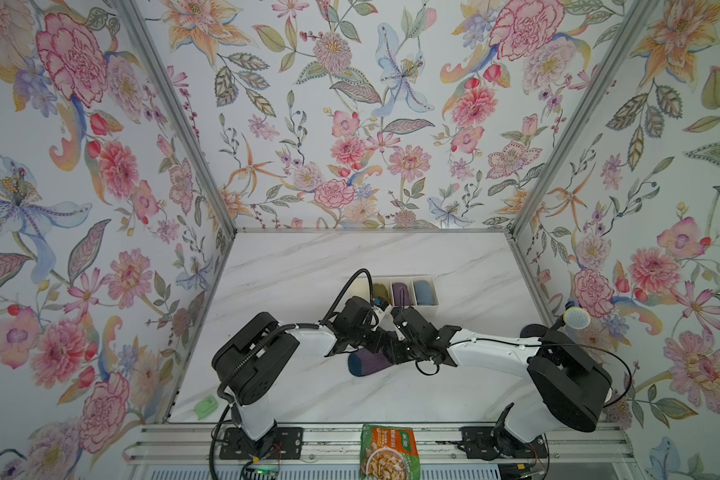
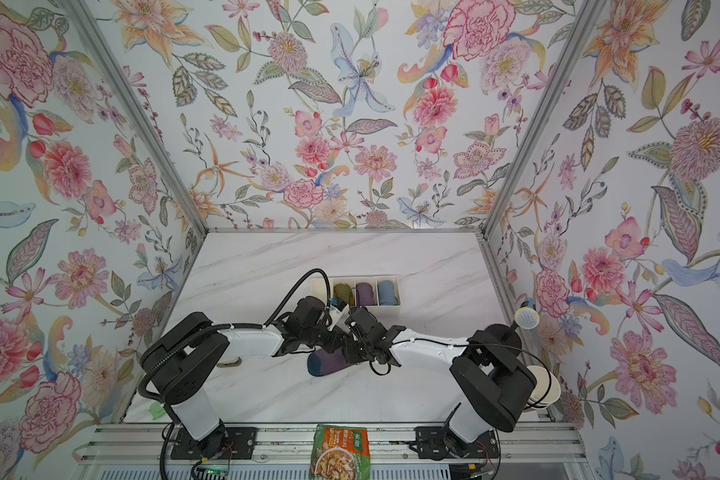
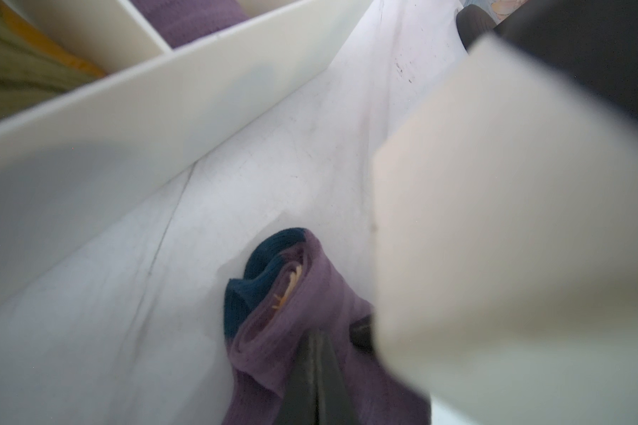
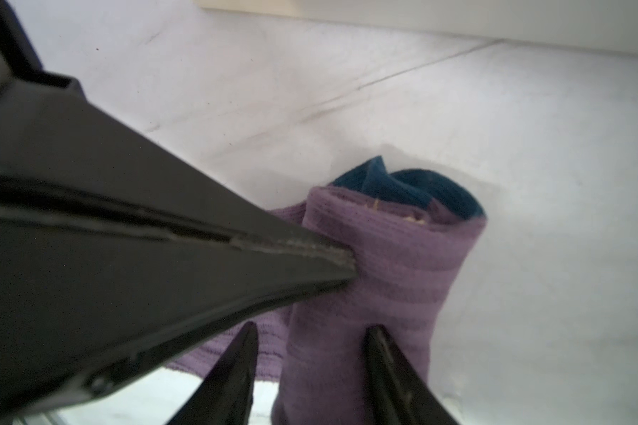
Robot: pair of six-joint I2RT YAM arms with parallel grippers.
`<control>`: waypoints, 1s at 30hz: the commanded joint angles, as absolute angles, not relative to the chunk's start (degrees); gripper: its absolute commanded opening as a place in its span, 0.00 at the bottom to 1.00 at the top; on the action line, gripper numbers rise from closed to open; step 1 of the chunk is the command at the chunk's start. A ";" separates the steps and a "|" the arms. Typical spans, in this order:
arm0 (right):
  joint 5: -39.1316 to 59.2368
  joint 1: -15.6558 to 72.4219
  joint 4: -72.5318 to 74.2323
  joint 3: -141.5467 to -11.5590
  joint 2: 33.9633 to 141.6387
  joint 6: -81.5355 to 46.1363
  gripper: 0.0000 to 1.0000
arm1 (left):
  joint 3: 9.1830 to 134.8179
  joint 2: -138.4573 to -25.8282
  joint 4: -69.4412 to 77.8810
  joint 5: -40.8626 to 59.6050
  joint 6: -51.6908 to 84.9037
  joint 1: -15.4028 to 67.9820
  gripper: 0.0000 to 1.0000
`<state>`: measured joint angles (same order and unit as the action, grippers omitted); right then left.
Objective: Roll the socks
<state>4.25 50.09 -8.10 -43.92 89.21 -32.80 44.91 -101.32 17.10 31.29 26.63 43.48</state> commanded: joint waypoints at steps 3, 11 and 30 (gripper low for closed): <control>7.58 49.95 -11.01 -42.30 89.92 -30.74 0.51 | 41.29 -104.64 11.21 35.51 24.13 47.46 0.00; 9.75 48.31 -8.06 -40.37 86.28 -31.60 0.53 | 40.22 -105.03 11.25 34.80 23.93 47.46 0.00; 18.16 38.03 -2.82 -31.03 72.57 -37.22 0.52 | 40.39 -104.92 11.05 33.14 24.13 47.80 0.00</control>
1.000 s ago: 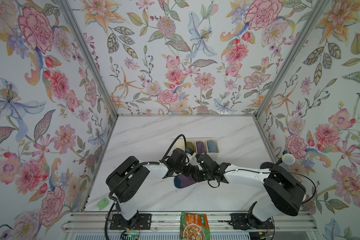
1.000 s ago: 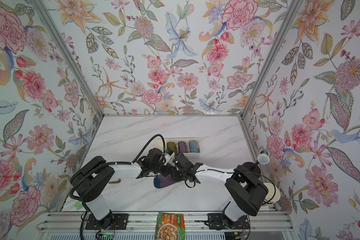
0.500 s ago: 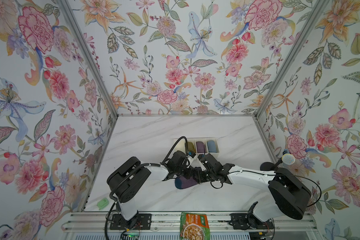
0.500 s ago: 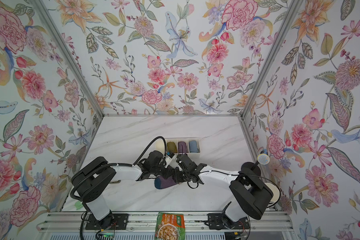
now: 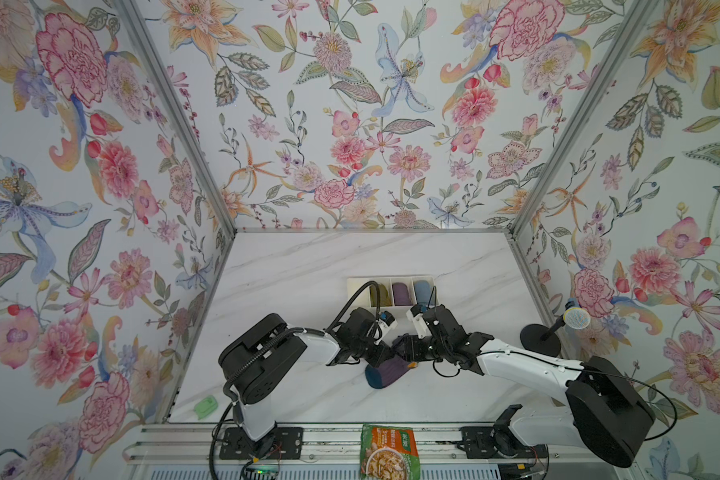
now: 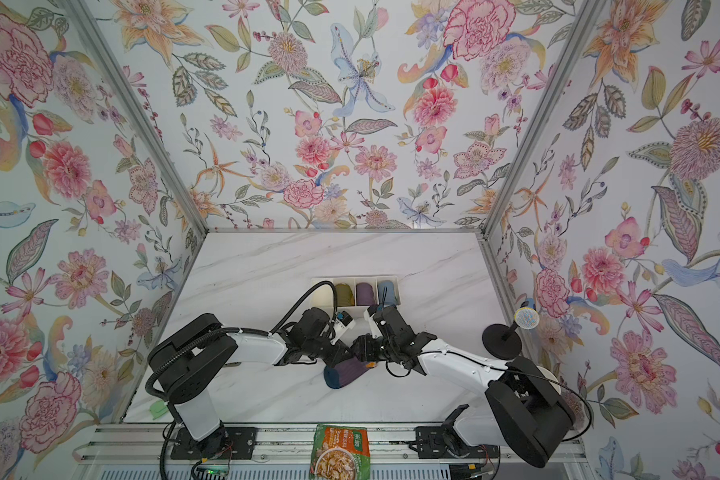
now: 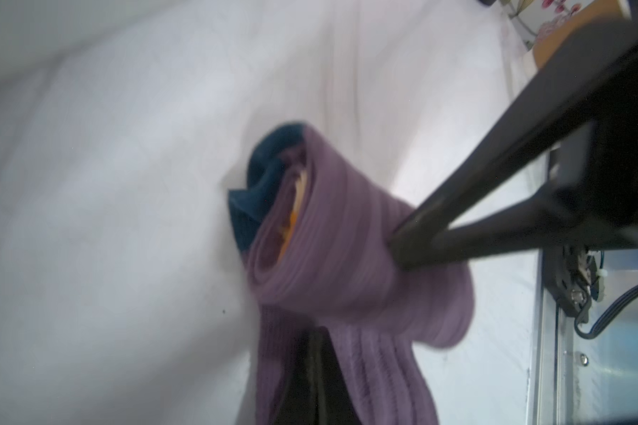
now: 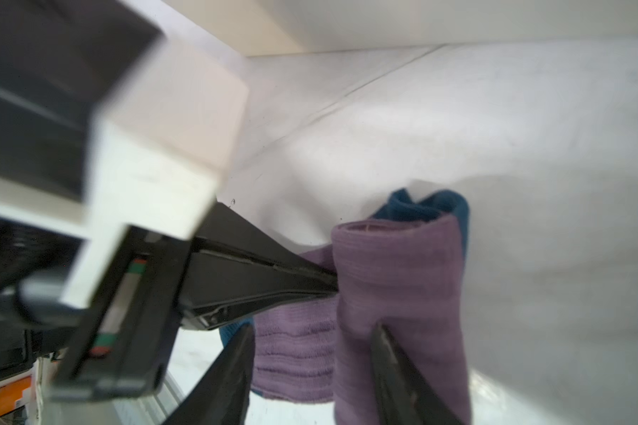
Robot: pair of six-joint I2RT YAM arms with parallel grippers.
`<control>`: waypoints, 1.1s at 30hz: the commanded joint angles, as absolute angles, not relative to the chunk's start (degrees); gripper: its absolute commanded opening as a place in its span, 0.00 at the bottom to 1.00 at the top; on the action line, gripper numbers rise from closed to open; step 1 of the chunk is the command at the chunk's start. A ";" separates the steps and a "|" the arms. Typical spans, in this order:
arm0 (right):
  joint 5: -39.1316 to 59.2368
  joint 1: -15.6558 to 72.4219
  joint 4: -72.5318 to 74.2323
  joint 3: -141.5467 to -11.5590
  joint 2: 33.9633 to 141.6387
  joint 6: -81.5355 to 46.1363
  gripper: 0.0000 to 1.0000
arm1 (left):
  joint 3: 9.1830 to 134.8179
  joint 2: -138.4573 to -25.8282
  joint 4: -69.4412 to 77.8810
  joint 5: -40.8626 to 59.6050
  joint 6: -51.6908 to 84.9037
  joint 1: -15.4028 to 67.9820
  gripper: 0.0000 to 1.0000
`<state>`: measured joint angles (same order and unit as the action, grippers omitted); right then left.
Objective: Roll the socks
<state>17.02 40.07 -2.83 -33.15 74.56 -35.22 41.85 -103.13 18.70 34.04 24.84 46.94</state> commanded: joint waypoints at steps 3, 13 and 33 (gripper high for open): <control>17.97 34.57 -5.49 -28.88 70.50 -37.62 0.52 | 40.70 -104.84 10.81 32.72 24.13 48.00 0.00; 17.97 32.08 -5.67 -27.19 66.44 -36.35 0.46 | 42.03 -104.88 9.78 32.17 24.00 47.99 0.00; 18.12 35.29 -3.17 -30.50 71.81 -34.27 0.15 | 47.26 -106.78 0.14 26.70 17.33 47.39 0.00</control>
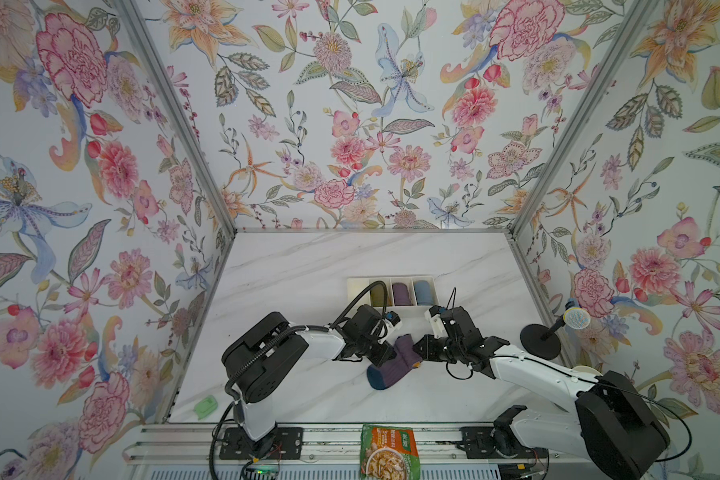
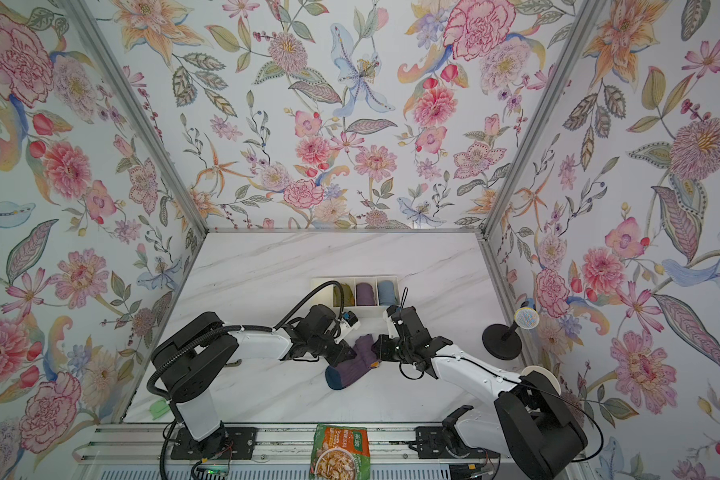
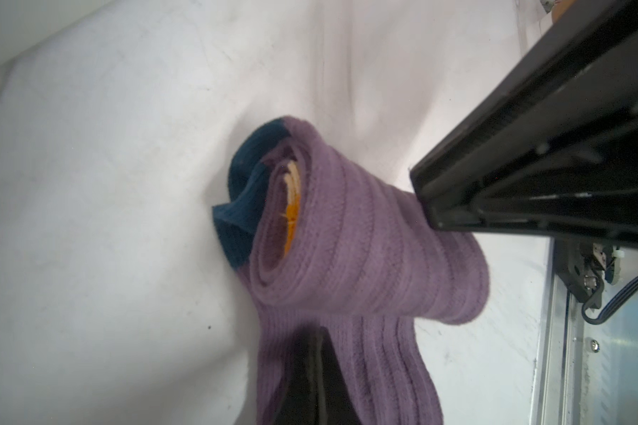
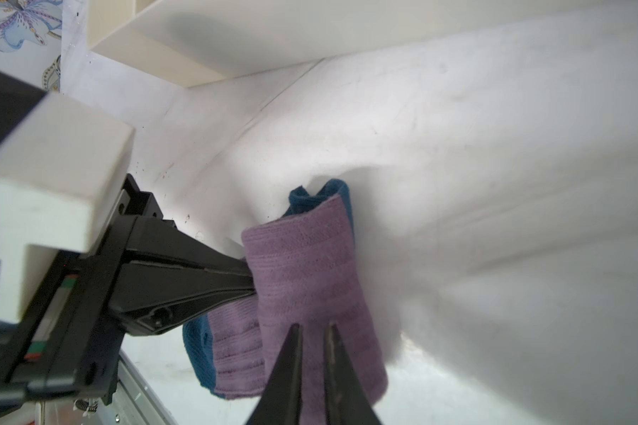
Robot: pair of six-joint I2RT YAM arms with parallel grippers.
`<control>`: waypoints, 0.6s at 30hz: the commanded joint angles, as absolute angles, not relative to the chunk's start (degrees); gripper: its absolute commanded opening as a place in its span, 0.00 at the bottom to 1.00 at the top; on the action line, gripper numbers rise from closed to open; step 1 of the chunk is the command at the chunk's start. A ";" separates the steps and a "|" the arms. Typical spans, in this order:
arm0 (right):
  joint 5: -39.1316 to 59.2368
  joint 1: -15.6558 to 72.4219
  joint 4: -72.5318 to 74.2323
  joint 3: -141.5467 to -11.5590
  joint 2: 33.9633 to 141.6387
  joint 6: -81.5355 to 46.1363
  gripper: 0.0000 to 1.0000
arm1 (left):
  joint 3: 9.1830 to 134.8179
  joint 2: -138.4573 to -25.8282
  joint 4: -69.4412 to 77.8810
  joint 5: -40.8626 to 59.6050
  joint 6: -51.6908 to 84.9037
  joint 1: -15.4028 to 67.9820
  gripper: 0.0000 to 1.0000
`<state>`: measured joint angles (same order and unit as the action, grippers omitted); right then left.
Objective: Roll the socks
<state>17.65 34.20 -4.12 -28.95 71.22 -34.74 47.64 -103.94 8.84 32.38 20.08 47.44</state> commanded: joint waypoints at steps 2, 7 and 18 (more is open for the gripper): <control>17.89 35.97 -3.07 -30.41 72.25 -34.52 0.15 | 47.62 -106.86 -0.58 26.05 16.59 46.96 0.00; 17.81 36.72 -2.64 -30.32 73.93 -35.15 0.15 | 48.84 -107.14 -2.12 24.90 14.74 45.76 0.00; 16.31 40.25 -2.62 -32.23 78.49 -35.71 0.15 | 52.87 -107.57 -5.10 23.65 11.35 43.68 0.00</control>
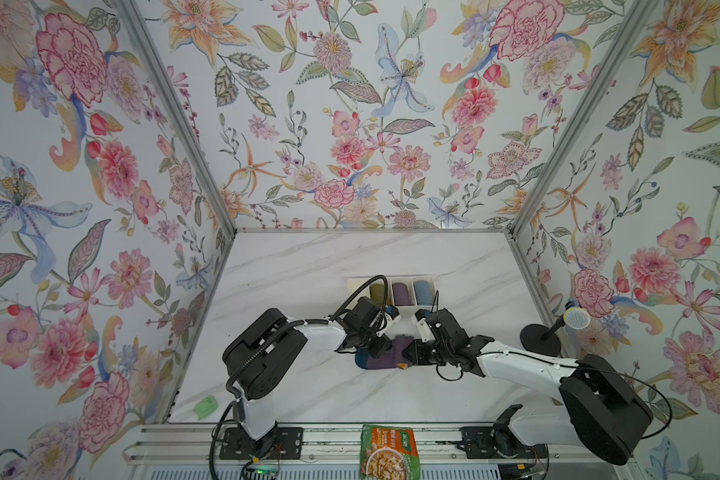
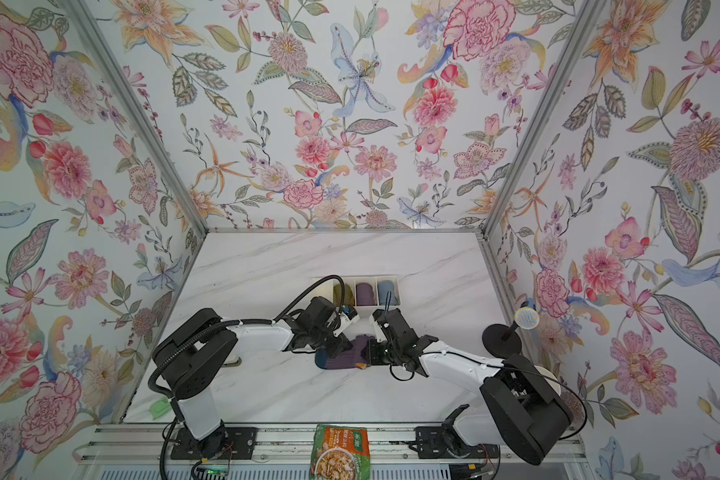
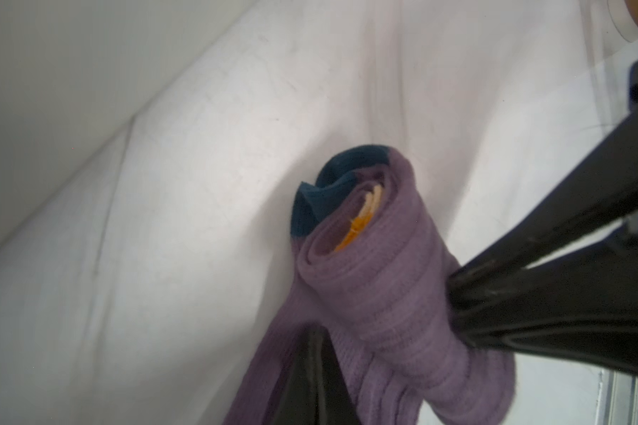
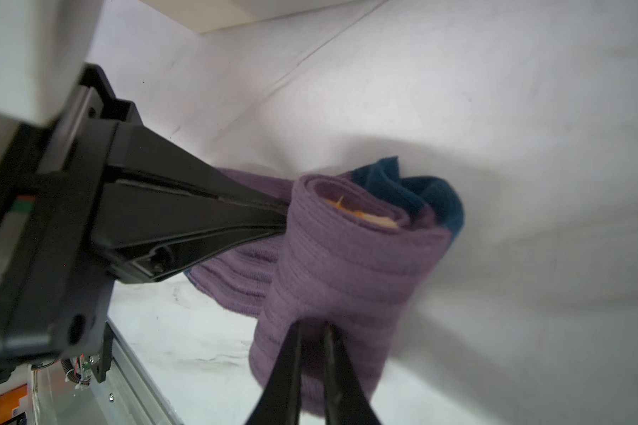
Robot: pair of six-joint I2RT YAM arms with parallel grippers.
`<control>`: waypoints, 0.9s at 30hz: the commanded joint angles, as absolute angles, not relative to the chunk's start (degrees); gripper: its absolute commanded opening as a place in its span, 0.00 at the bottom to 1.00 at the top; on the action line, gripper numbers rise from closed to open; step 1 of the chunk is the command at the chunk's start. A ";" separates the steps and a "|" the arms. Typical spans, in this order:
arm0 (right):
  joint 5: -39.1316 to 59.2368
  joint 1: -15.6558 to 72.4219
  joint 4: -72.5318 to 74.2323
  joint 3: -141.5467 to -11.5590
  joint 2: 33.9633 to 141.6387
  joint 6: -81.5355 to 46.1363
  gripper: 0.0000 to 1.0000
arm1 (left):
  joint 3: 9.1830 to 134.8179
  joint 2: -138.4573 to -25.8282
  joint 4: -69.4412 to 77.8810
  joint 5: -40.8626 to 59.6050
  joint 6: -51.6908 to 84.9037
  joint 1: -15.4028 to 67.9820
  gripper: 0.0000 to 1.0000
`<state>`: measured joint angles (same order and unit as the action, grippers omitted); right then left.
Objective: Roll the socks
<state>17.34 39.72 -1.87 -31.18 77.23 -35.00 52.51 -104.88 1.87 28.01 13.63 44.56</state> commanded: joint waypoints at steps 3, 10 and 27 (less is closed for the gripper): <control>15.42 40.89 -3.35 -33.03 79.64 -35.68 0.15 | 53.67 -106.34 -6.12 22.83 11.07 43.37 0.00; 14.41 41.61 -4.74 -35.04 82.01 -35.00 0.15 | 54.84 -101.79 -7.56 20.78 11.16 42.89 0.03; 13.44 42.58 -6.83 -38.36 84.98 -33.62 0.15 | 53.67 -94.83 -1.96 26.67 15.21 42.69 0.02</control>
